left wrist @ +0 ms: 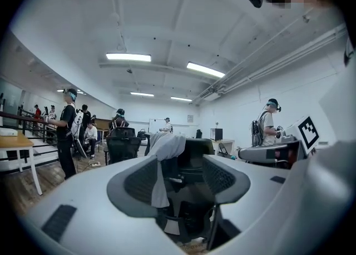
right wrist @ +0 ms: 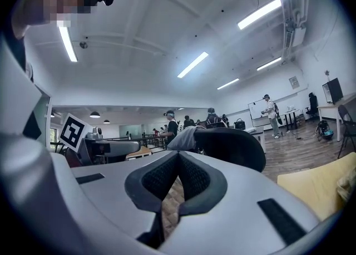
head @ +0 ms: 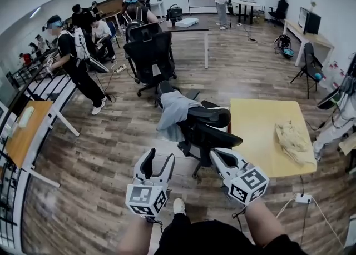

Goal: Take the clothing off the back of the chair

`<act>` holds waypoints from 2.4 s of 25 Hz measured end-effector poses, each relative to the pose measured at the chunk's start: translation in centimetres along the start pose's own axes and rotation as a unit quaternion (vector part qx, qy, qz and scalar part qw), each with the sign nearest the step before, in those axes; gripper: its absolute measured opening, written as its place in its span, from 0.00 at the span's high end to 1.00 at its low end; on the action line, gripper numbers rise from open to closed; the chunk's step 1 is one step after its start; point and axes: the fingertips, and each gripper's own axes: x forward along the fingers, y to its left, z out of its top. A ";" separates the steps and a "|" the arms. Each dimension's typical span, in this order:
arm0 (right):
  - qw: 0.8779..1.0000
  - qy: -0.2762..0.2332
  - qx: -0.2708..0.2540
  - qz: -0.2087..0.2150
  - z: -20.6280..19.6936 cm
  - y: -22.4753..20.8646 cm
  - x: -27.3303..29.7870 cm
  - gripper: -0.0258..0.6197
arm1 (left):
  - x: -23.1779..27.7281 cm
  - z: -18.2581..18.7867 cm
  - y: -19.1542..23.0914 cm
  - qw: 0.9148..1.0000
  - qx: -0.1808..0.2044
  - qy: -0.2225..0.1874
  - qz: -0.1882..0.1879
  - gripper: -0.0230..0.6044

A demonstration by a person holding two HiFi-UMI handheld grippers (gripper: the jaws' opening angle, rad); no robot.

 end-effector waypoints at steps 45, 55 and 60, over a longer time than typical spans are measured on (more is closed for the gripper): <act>0.993 0.003 0.035 -0.110 -1.3 -6.7 3.2 0.94 | 13.8 -4.3 7.1 0.996 0.024 0.079 -0.038 0.88; 0.996 -0.006 0.030 -0.080 -0.7 -5.2 0.5 0.94 | 9.9 -2.8 4.9 0.998 0.016 0.067 -0.014 0.89; 0.998 -0.007 0.022 -0.056 -0.6 -3.6 -1.1 0.94 | 6.8 -2.4 3.3 0.998 0.018 0.059 0.003 0.89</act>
